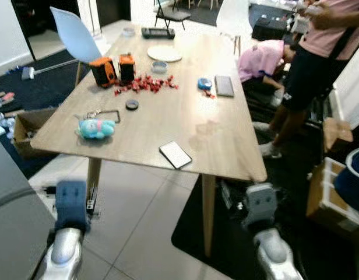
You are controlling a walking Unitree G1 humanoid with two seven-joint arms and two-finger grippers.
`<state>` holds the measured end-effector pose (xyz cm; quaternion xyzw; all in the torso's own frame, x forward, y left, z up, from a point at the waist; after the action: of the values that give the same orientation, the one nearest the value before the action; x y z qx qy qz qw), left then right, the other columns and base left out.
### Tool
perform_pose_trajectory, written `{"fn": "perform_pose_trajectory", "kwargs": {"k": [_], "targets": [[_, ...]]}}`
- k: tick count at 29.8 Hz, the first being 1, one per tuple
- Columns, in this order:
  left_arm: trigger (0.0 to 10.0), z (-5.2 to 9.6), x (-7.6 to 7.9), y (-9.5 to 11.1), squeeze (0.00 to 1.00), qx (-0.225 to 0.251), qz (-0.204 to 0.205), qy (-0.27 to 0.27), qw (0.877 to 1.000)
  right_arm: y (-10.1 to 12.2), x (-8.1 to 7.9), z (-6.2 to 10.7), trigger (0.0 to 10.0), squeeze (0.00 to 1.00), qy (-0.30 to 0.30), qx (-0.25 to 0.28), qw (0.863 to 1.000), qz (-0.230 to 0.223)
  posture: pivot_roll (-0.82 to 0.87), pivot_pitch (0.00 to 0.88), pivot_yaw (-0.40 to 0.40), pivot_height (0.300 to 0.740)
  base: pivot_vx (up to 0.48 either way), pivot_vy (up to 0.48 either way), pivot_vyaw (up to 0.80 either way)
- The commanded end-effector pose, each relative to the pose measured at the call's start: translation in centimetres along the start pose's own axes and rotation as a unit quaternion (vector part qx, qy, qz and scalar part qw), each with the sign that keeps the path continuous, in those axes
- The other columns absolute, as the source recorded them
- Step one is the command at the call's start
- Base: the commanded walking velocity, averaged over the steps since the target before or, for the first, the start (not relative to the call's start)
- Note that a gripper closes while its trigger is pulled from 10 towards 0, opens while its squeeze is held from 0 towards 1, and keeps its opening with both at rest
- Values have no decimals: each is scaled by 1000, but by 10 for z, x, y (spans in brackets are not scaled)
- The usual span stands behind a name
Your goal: Hang keys on a hook
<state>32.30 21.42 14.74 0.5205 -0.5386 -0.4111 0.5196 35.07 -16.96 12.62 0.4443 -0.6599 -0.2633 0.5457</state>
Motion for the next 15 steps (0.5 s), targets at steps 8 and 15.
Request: {"fn": "perform_pose_trajectory", "kwargs": {"k": [8,15], "targets": [[10000,-15,51,60,0,61,38,-83,994,55,27,-12,10000,0,-37,72,997,5,125,153,-28,740,0,0,0],[10000,-14,91,78,0,86,4,-143,986,62,29,-11,10000,0,-36,73,997,6,117,155,-23,740,0,0,0]]}}
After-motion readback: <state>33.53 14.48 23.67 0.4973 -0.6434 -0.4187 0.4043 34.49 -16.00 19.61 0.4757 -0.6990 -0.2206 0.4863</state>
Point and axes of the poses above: a point about 5 cm out from each wrist's last joint towards the gripper, its own z axis pointing back from the gripper into the wrist, its own y axis along the axis of the wrist's last joint, x = y × z, the point moved 6 cm from there along -z, pointing out of the wrist towards the gripper, and after that the axes turned 15 degrees about z, right-handed, at the moved point
